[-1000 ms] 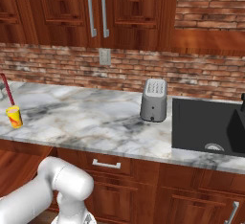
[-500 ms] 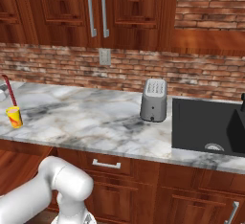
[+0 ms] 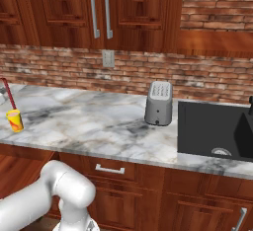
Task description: Pick up the straw from the left drawer and put it inside the smoothie cup.
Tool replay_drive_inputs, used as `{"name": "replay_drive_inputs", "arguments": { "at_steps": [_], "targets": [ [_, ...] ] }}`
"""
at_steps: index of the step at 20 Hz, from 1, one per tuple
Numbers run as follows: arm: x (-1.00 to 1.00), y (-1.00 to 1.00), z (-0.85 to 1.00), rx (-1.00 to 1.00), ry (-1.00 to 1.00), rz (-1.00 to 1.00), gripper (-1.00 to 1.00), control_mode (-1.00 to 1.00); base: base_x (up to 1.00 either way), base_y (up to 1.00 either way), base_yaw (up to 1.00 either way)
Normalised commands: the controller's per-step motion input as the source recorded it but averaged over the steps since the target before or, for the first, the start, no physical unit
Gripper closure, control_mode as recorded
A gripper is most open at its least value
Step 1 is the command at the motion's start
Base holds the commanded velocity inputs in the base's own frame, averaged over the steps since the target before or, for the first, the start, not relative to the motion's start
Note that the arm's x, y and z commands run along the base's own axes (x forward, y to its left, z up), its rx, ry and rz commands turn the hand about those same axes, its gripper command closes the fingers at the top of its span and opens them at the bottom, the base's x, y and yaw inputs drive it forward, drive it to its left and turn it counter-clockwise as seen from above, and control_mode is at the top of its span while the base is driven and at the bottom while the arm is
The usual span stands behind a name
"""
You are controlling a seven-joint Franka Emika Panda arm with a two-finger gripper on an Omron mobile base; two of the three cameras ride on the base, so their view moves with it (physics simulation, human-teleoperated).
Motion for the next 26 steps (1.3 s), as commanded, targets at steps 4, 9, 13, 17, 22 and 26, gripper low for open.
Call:
{"name": "replay_drive_inputs", "arguments": {
  "at_steps": [4,9,13,17,22,26],
  "targets": [
    [0.07,0.08,-0.09,0.0,0.0,0.01,1.0,-1.0,0.0,0.0,0.0],
    [0.04,0.03,-0.15,0.01,0.0,0.01,1.0,-1.0,0.0,0.0,0.0],
    [0.02,0.12,-0.17,0.0,0.0,0.01,1.0,-1.0,0.0,0.0,0.0],
    [0.01,0.12,-0.14,0.0,0.0,0.01,1.0,-1.0,0.0,0.0,0.0],
    [0.1,0.11,-0.13,0.0,0.0,0.01,1.0,-1.0,0.0,0.0,0.0],
    [0.13,0.11,-0.11,0.0,0.0,0.01,1.0,-1.0,0.0,0.0,0.0]
  ]
}}
